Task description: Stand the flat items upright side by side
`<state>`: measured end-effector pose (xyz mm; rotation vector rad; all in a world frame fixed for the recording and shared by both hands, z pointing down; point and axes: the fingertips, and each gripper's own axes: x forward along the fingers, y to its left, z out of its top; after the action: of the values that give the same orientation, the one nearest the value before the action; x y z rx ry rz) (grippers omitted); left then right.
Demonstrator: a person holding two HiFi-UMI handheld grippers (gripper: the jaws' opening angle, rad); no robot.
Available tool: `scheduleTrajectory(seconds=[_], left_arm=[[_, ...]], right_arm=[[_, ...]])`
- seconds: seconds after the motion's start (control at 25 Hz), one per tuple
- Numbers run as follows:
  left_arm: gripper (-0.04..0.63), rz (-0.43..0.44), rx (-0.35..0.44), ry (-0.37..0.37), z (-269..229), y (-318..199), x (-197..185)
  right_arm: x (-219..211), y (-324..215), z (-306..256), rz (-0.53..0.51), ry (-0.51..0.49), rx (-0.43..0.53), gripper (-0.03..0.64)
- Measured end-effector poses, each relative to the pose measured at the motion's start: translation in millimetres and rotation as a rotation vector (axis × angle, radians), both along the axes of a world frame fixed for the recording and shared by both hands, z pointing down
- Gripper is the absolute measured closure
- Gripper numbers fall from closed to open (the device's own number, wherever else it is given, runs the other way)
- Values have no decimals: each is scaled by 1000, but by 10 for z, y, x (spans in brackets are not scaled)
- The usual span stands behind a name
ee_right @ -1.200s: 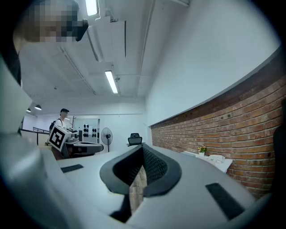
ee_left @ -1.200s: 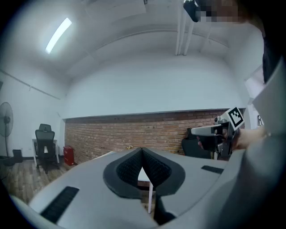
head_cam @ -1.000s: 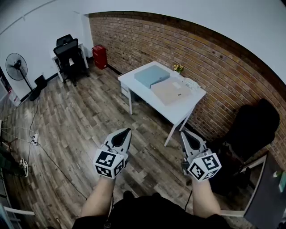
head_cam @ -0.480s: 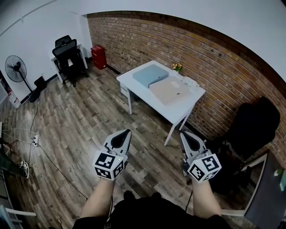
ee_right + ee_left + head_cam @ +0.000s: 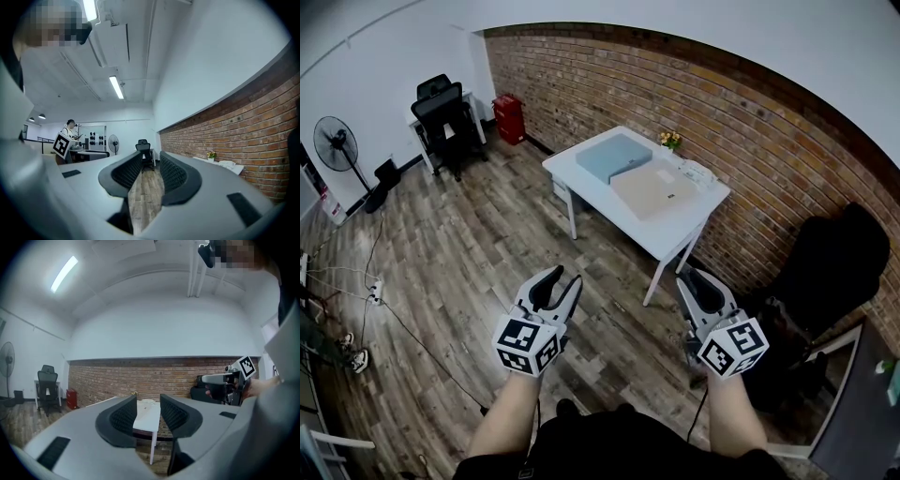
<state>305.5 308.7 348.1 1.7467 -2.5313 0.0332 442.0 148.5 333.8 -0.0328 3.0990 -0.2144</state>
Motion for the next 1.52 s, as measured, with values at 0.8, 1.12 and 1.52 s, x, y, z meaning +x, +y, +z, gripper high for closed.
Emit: scheduleTrajectory(seconds=[0.8,1.12,1.52], left_arm=[[77,0,-74,2,120,121,-206],[72,-25,-47,5,94,619,-564],[74,-30,-38,59,326,1182,-1014]], right_arm=[[-171,66,27,-12,-14,-39,31],[-686,523,100,-48,13,-51,31],[-1160,1092,271,-67,67,-57,32]])
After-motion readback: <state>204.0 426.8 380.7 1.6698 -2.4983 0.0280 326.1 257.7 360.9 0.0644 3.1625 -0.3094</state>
